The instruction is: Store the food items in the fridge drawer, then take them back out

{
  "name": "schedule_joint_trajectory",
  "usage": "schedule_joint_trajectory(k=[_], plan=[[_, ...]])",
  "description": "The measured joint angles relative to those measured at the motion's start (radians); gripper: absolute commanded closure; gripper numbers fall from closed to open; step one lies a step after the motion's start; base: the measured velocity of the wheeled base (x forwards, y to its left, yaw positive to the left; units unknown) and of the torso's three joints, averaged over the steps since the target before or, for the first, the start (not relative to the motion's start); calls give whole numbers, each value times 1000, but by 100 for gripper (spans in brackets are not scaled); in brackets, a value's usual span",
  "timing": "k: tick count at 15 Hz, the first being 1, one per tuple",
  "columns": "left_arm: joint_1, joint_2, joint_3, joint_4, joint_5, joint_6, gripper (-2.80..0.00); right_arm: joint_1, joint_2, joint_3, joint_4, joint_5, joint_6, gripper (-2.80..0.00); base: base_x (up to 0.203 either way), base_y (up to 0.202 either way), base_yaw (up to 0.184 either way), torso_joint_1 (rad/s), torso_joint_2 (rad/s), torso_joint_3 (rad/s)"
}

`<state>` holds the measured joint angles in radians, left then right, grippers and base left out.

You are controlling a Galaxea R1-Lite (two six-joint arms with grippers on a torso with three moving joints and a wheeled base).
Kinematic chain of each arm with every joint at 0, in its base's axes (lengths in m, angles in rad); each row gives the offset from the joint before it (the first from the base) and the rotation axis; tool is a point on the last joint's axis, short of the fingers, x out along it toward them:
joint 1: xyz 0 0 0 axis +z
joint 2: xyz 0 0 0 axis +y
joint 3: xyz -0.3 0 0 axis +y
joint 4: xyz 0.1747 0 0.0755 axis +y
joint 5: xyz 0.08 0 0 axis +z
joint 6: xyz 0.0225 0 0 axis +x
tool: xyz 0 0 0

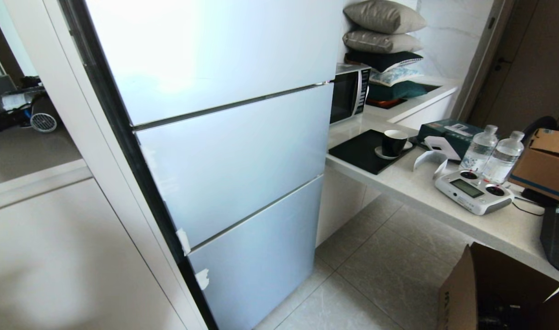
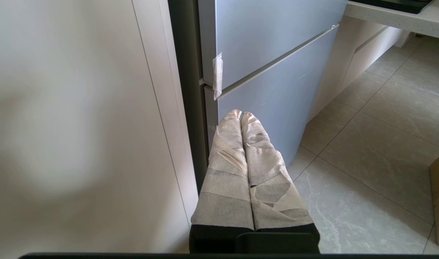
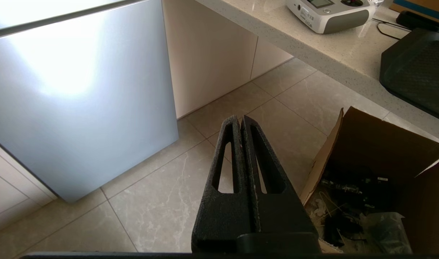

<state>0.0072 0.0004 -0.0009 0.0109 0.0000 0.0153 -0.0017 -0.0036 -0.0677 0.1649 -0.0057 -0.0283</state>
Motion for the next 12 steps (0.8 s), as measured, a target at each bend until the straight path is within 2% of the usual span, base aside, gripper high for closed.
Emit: schedule_joint_trajectory(k=[12], plan=[[1, 0, 0, 0, 0, 0, 0, 0, 1, 0, 0, 0, 0, 0, 0, 0, 0, 0, 0, 0]])
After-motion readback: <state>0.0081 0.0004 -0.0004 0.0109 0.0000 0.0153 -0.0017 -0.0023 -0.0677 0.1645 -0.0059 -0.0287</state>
